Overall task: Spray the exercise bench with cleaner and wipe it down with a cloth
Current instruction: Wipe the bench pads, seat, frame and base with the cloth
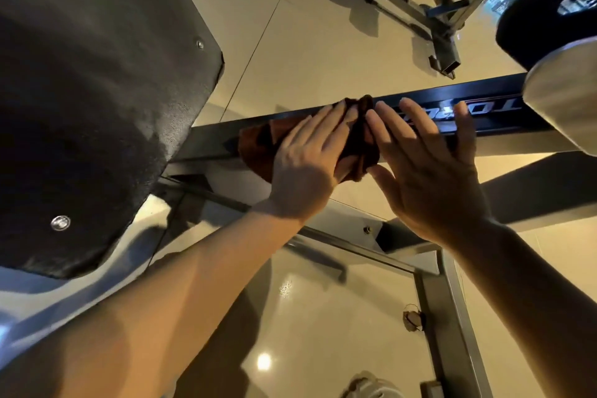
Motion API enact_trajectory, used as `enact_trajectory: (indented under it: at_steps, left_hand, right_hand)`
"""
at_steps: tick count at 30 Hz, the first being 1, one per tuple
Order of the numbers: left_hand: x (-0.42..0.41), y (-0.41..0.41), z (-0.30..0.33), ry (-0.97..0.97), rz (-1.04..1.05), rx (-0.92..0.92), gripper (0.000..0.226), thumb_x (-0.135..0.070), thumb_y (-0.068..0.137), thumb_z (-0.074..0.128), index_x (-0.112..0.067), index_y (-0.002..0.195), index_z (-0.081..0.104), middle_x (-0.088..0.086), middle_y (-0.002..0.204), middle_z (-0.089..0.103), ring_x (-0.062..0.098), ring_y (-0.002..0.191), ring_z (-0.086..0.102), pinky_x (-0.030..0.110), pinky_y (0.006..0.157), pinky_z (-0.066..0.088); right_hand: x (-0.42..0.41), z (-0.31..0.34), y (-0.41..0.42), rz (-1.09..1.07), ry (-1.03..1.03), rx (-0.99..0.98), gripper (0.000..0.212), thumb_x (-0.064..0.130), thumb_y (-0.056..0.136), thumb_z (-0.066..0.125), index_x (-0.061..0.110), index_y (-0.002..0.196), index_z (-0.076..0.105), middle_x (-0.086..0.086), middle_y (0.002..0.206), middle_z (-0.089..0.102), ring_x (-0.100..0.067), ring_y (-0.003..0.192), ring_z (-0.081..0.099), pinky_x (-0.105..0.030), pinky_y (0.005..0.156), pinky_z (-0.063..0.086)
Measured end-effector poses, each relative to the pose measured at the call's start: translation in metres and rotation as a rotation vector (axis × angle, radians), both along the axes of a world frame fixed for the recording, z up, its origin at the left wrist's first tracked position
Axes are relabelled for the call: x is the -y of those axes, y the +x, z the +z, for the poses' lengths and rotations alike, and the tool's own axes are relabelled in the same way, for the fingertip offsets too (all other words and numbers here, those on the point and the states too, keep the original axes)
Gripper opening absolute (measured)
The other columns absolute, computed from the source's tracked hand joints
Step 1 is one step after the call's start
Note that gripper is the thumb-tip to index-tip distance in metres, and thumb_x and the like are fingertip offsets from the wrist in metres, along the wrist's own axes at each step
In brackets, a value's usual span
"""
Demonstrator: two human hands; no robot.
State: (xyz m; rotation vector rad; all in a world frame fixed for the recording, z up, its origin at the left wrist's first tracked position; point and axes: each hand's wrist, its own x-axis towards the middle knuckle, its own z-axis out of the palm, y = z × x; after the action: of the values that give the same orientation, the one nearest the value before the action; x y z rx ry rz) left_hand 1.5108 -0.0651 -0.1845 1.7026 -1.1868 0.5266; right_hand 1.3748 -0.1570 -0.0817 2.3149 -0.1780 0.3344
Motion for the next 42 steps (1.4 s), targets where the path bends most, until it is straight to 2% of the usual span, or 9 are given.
enact_trajectory:
  at_steps: [5,12,16,20,24,27,33,38,42]
  left_hand:
    - [-0.018,0.032,-0.021,0.077,-0.131,0.072,0.043,-0.026,0.097,0.056,-0.003,0.133,0.053,0.015,0.136,0.055,0.025,0.128,0.051,0.043,0.108,0.042]
    - [-0.065,0.073,-0.062,0.453,-0.021,-0.146,0.061,-0.03,0.084,0.04,0.002,0.136,0.048,0.02,0.138,0.052,0.035,0.127,0.051,0.05,0.108,0.03]
    - [-0.039,0.023,-0.017,0.302,-0.004,-0.184,0.057,-0.029,0.087,0.039,0.001,0.134,0.051,0.018,0.136,0.055,0.034,0.127,0.052,0.046,0.109,0.03]
    - [0.006,-0.034,0.038,0.16,-0.019,-0.181,0.055,-0.036,0.094,0.043,-0.002,0.137,0.05,0.016,0.138,0.054,0.031,0.129,0.051,0.048,0.11,0.035]
    - [0.018,-0.048,0.052,0.1,0.005,-0.143,0.053,-0.04,0.097,0.041,-0.004,0.135,0.053,0.015,0.136,0.056,0.029,0.127,0.053,0.048,0.107,0.04]
    - [0.018,-0.03,0.043,0.045,-0.08,-0.11,0.047,-0.036,0.096,0.049,-0.007,0.133,0.056,0.012,0.134,0.058,0.026,0.126,0.055,0.043,0.107,0.041]
    - [-0.024,0.02,-0.002,0.208,-0.152,-0.174,0.047,-0.022,0.09,0.05,-0.002,0.132,0.053,0.015,0.135,0.056,0.028,0.127,0.052,0.045,0.109,0.038]
    - [-0.052,0.038,-0.026,0.335,-0.036,-0.375,0.057,0.002,0.088,0.056,-0.005,0.141,0.038,0.016,0.144,0.046,0.032,0.136,0.042,0.047,0.116,0.026]
    - [-0.017,-0.008,0.019,0.294,-0.014,-0.24,0.055,-0.016,0.091,0.051,-0.006,0.144,0.04,0.013,0.146,0.045,0.029,0.136,0.042,0.04,0.116,0.022]
  right_hand:
    - [0.002,0.009,-0.001,0.011,0.089,-0.073,0.06,0.046,0.103,0.032,0.01,0.152,0.026,-0.011,0.156,0.033,-0.028,0.143,0.032,-0.044,0.115,0.011]
    - [-0.001,0.013,-0.001,0.0,0.1,-0.12,0.058,0.039,0.101,0.033,0.009,0.151,0.029,-0.012,0.157,0.032,-0.029,0.143,0.032,-0.045,0.116,0.012]
    - [-0.003,0.039,-0.012,0.007,0.274,-0.075,0.051,0.021,0.099,0.036,0.001,0.146,0.034,-0.019,0.152,0.037,-0.032,0.142,0.032,-0.044,0.118,0.018]
    - [-0.001,0.063,-0.04,-0.021,0.284,0.049,0.048,0.01,0.097,0.039,-0.002,0.143,0.039,-0.024,0.146,0.043,-0.037,0.135,0.042,-0.044,0.11,0.032]
    - [0.008,0.049,-0.051,-0.037,0.257,0.026,0.052,0.008,0.096,0.041,0.002,0.147,0.034,-0.021,0.151,0.037,-0.032,0.142,0.03,-0.037,0.12,0.01]
    - [0.014,0.047,-0.05,-0.04,0.271,0.03,0.056,0.004,0.095,0.042,0.002,0.15,0.03,-0.019,0.156,0.029,-0.031,0.146,0.023,-0.038,0.122,0.006]
    - [0.011,0.051,-0.051,-0.048,0.309,-0.007,0.059,0.002,0.093,0.044,0.001,0.15,0.029,-0.019,0.157,0.027,-0.032,0.146,0.024,-0.046,0.119,0.02]
    - [0.006,0.052,-0.049,-0.087,0.323,-0.015,0.064,0.004,0.089,0.043,0.001,0.151,0.027,-0.02,0.157,0.026,-0.032,0.147,0.022,-0.045,0.118,0.017]
    - [0.001,0.054,-0.047,-0.109,0.331,-0.026,0.063,0.008,0.088,0.042,-0.001,0.149,0.03,-0.022,0.155,0.029,-0.036,0.144,0.026,-0.046,0.116,0.017]
